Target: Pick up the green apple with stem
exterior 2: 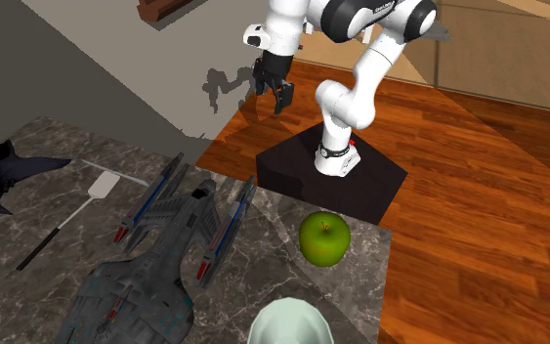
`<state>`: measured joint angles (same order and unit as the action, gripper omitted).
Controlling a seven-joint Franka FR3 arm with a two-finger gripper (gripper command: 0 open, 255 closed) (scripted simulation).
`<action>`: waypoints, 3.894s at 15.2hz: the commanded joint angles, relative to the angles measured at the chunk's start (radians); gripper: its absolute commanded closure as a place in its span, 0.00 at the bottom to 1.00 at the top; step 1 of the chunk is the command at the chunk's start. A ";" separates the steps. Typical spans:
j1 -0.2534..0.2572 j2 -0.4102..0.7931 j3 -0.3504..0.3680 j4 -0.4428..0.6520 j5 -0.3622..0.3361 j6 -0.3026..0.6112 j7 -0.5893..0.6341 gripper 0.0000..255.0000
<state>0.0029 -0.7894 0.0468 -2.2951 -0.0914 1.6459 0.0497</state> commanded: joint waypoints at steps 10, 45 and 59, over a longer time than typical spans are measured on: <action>-0.069 0.020 0.290 0.083 0.153 -0.099 0.542 0.00; -0.104 1.203 1.070 1.043 -0.354 -0.336 2.272 1.00; -0.013 1.245 1.045 1.200 -0.397 -0.449 2.266 1.00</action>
<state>-0.0285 0.4466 1.0965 -1.1224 -0.4794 1.2156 2.3154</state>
